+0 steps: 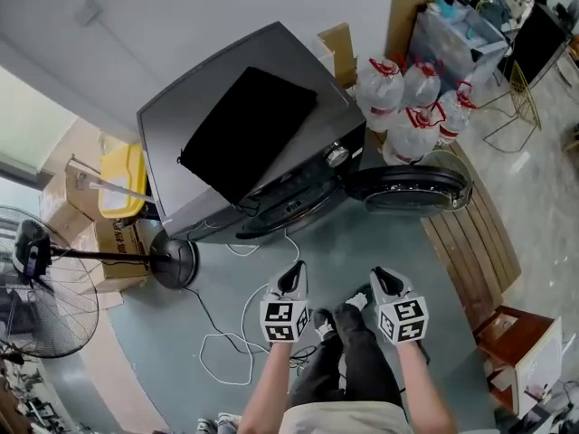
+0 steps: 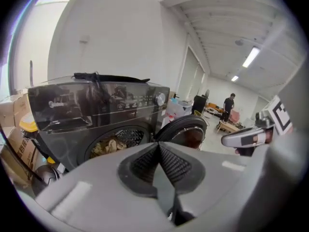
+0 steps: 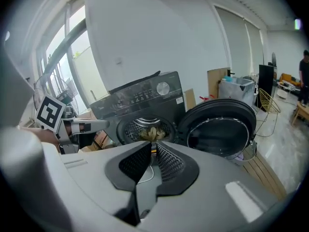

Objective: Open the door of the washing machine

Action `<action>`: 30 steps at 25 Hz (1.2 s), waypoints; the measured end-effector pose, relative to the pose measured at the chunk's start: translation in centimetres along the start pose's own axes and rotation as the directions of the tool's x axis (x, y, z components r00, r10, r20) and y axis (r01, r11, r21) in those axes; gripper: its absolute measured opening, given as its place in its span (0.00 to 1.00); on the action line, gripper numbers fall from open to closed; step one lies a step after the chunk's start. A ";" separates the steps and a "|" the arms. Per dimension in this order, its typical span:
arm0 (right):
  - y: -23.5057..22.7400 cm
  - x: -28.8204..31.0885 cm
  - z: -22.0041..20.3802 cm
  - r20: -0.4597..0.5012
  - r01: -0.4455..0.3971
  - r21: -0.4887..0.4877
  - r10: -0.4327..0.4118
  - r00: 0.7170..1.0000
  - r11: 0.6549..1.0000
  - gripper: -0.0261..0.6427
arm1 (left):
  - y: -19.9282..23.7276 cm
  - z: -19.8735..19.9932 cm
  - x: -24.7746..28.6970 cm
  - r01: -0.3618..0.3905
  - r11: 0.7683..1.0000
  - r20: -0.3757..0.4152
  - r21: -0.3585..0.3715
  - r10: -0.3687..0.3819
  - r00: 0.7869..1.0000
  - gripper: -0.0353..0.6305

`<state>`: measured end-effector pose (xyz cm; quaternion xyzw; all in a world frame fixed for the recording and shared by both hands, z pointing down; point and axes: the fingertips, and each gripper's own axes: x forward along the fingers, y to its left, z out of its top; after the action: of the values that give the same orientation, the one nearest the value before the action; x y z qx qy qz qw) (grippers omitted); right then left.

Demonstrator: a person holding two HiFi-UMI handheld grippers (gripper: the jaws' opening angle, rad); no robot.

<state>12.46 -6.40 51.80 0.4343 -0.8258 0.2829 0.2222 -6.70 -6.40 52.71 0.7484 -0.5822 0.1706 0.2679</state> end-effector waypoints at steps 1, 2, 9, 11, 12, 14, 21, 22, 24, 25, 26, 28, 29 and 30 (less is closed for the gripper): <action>1.2 -0.5 0.4 0.004 -0.007 -0.008 0.007 1.000 1.000 0.09 | 0.3 0.3 -1.3 -0.005 1.000 0.008 -0.009 0.005 1.000 0.14; 2.5 -1.0 1.1 0.013 -0.016 -0.018 0.016 1.000 1.000 0.09 | 0.6 0.6 -2.5 -0.010 1.000 0.018 -0.015 0.010 1.000 0.14; 8.6 -5.8 2.1 0.057 -0.044 -0.059 0.048 0.997 0.997 0.09 | 0.6 1.2 -10.3 -0.029 0.998 0.060 -0.056 0.032 0.998 0.14; 9.8 -7.0 1.6 0.054 -0.047 -0.051 0.050 0.997 0.998 0.09 | 0.5 1.0 -12.1 -0.036 0.996 0.068 -0.081 0.042 0.997 0.14; 10.3 -7.5 1.3 0.054 -0.048 -0.047 0.050 0.997 0.998 0.09 | 0.4 0.9 -12.9 -0.038 0.995 0.071 -0.090 0.045 0.996 0.14; 11.3 -8.2 0.7 0.046 -0.056 -0.047 0.058 0.997 0.997 0.09 | 0.4 0.7 -14.0 -0.038 0.994 0.075 -0.102 0.046 0.996 0.14; 15.5 -9.4 -1.5 -0.015 -0.125 -0.137 0.125 0.992 0.983 0.09 | 0.7 0.0 -16.8 -0.027 0.993 0.064 -0.112 0.035 0.997 0.14; 15.9 -9.4 -2.0 -0.023 -0.133 -0.145 0.131 0.991 0.981 0.09 | 0.4 0.0 -17.0 -0.019 0.995 0.064 -0.102 0.026 0.998 0.14; 16.3 -9.3 -2.4 -0.027 -0.140 -0.148 0.137 0.990 0.979 0.09 | -0.3 0.1 -17.2 -0.003 0.997 0.068 -0.075 0.008 0.998 0.14; 16.5 -9.1 -2.3 -0.024 -0.139 -0.143 0.137 0.990 0.980 0.09 | -0.6 0.2 -17.4 0.006 0.998 0.071 -0.058 -0.002 0.997 0.14; 16.5 -9.0 -2.2 -0.022 -0.140 -0.134 0.138 0.990 0.981 0.09 | -0.9 0.4 -17.5 0.015 0.999 0.076 -0.043 -0.011 0.997 0.14; 16.7 -8.3 -1.3 -0.016 -0.150 -0.122 0.149 0.989 0.981 0.09 | -1.1 1.2 -17.5 0.025 0.999 0.093 -0.027 -0.022 0.995 0.14; 16.8 -8.0 -0.7 -0.012 -0.158 -0.123 0.158 0.987 0.980 0.09 | -1.0 1.8 -17.4 0.026 0.999 0.101 -0.024 -0.023 0.995 0.14; 17.0 -7.8 -0.1 -0.009 -0.166 -0.125 0.166 0.986 0.978 0.09 | -1.0 2.3 -17.3 0.026 0.999 0.108 -0.020 -0.024 0.994 0.14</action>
<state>2.23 6.14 42.42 0.3491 -0.8756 0.2476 0.2241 -10.43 5.88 40.89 0.7609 -0.5881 0.1204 0.2462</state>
